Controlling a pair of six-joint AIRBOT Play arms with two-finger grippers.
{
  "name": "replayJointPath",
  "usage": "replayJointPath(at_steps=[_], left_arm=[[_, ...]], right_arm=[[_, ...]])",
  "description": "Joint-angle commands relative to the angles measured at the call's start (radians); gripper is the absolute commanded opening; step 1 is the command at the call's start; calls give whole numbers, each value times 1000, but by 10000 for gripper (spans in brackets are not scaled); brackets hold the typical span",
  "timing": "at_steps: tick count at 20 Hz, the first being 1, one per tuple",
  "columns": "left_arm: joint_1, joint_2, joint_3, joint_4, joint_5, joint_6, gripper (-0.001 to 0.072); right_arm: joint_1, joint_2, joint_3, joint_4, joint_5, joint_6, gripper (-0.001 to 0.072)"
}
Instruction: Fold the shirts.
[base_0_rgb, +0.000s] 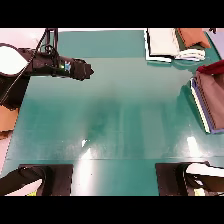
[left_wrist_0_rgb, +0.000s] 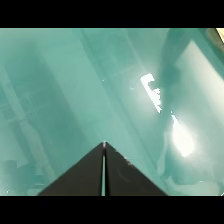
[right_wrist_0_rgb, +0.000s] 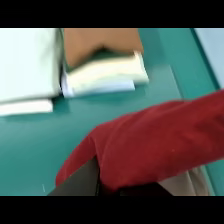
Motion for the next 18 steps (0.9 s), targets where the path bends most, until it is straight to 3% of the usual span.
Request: replayJointPath(at_steps=[1, 9, 10, 12, 13, 18], left_arm=[[0, 0, 0, 0, -3, 10, 21], [0, 0, 0, 0, -6, 36, 21], [0, 0, 0, 0, -6, 36, 22], [0, 0, 0, 0, -5, 36, 22], [0, 0, 0, 0, -5, 36, 22], [0, 0, 0, 0, -6, 36, 22]], right_arm=[[-83, 139, -210, -25, 70, 0, 21], [-202, 402, -669, -229, 111, 2, 51], [-216, 422, -702, -253, 111, 2, 175], [-251, 447, -735, -309, 108, 10, 536], [-271, 454, -731, -325, 106, 33, 612], [-298, 456, -546, -249, 98, 115, 636]])
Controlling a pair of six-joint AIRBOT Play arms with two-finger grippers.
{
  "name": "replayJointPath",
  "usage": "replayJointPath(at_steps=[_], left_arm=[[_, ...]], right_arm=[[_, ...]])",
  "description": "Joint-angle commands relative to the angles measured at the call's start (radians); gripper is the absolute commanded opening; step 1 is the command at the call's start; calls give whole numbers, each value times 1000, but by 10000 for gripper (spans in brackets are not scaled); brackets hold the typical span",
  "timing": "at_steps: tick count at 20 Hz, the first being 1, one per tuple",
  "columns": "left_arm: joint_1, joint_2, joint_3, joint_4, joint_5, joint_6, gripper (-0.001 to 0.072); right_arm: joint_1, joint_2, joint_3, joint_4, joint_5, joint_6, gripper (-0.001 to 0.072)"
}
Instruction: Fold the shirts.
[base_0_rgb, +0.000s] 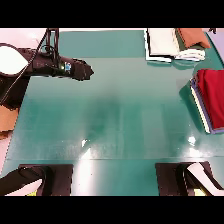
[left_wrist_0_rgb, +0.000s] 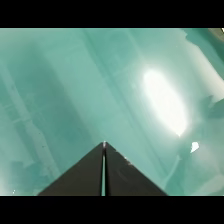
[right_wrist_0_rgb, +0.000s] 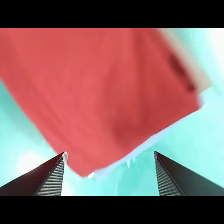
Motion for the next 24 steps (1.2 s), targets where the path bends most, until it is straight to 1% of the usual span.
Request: replayJointPath(at_steps=[1, 3, 5, 8, 12, 13, 14, 15, 16, 19, 24], left_arm=[[0, 0, 0, 0, 0, 0, 22], [0, 0, 0, 0, 4, -1, 22], [0, 0, 0, 1, 3, 0, 22], [0, 0, 0, 7, -10, -1, 22], [0, 0, 0, 4, 38, -1, 22], [0, 0, 1, 3, 51, -1, 22], [0, 0, 1, 3, 64, -1, 22], [0, 0, 1, 3, 76, -1, 22], [0, 0, 1, 3, 92, -1, 22], [0, 0, 1, 3, 114, -1, 22], [0, 0, 1, 3, 113, -1, 22]], right_arm=[[21, 8, 110, 129, -26, 44, 636], [120, 8, 158, 309, -43, 44, 635], [274, 9, 177, 426, -33, 44, 634], [563, 8, 168, 429, -43, 44, 634], [861, 4, 136, 411, -116, 43, 616], [918, 2, 140, 387, -125, 43, 491], [970, 0, 147, 353, -129, 43, 243], [1015, 0, 153, 322, -133, 43, 22], [1053, -2, 161, 295, -137, 42, 23], [1112, -1, 162, 275, -142, 42, 23], [1121, -2, 162, 275, -140, 43, 23]])
